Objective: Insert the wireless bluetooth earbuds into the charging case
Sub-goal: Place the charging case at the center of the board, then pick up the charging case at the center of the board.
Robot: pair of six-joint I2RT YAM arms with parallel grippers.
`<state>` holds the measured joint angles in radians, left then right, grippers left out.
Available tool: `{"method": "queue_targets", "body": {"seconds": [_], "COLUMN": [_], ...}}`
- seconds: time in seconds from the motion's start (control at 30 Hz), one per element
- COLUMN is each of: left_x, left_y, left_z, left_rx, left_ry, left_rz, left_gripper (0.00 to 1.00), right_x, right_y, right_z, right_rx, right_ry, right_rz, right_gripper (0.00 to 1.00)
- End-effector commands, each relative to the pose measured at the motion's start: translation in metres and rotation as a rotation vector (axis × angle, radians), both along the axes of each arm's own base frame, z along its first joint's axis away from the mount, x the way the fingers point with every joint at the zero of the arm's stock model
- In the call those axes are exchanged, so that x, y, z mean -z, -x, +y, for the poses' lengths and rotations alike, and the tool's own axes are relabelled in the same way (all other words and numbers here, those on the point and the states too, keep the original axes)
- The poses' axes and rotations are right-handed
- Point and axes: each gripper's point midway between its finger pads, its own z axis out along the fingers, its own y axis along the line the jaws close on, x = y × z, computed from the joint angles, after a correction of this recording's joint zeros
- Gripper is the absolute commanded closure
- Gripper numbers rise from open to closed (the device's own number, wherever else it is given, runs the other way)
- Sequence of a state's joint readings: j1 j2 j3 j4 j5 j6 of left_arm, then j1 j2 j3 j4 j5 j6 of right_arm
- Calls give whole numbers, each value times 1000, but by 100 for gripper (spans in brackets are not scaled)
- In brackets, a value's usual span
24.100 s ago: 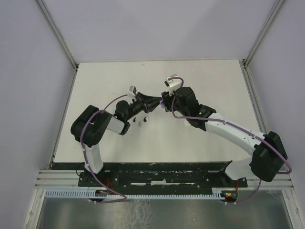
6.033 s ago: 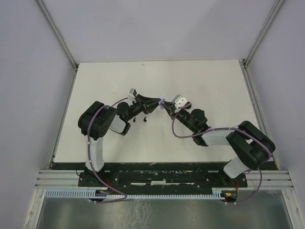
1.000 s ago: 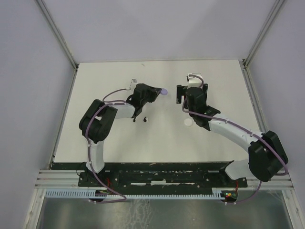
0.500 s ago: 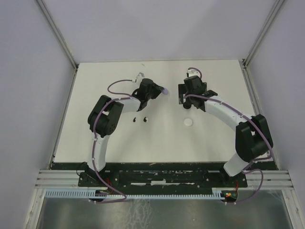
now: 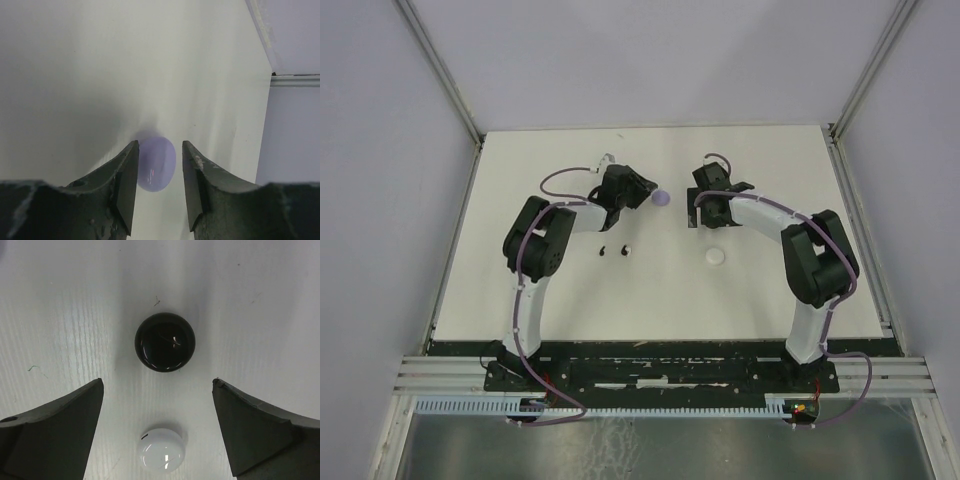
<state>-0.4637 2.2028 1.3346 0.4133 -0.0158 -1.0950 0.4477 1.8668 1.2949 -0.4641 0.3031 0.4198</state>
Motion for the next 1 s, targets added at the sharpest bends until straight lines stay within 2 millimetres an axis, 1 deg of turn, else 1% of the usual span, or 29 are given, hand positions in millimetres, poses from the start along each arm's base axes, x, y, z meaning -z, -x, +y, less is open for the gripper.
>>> {"method": "queue_targets", "body": {"seconds": [0.0, 0.07, 0.13, 0.2, 0.27, 0.3, 0.43, 0.47, 0.57, 0.67, 0.77, 0.87, 0.97], "left_x": [-17, -17, -20, -28, -45, -64, -107, -110, -130, -140, -142, -141, -142], "left_y": [-4, -3, 1, 6, 14, 19, 48, 59, 83, 101, 116, 126, 132], "left_z": [8, 15, 24, 36, 47, 51, 64, 68, 74, 81, 88, 94, 98], "left_rx": [18, 7, -8, -27, -44, -51, -43, -34, -13, -7, -7, -9, -9], "left_ry": [-6, -11, -23, -29, -24, -16, 0, -4, 9, 17, 13, -3, -8], "left_rz": [-69, -64, -65, -82, -120, -159, -260, -271, -329, -354, -362, -367, -376], "left_gripper": [51, 46, 43, 43, 42, 42, 42, 42, 42, 42, 43, 43, 43], "right_x": [-3, 2, 6, 9, 12, 14, 25, 27, 33, 41, 44, 47, 49], "right_y": [-17, -19, -22, -23, -26, -27, -30, -32, -34, -34, -29, -23, -19], "right_z": [8, 8, 9, 9, 9, 8, 4, 4, 3, 0, -6, -12, -17], "right_rx": [48, 64, 75, 88, 110, 124, 169, 179, 200, 228, 248, 256, 259], "right_ry": [-35, -30, -29, -28, -26, -22, -1, -2, 0, 8, 32, 53, 68], "right_rz": [-22, -14, -7, -3, -5, -5, 9, 9, 14, 26, 39, 42, 49], "right_gripper": [3, 3, 3, 4, 4, 5, 6, 6, 6, 8, 10, 12, 16]}}
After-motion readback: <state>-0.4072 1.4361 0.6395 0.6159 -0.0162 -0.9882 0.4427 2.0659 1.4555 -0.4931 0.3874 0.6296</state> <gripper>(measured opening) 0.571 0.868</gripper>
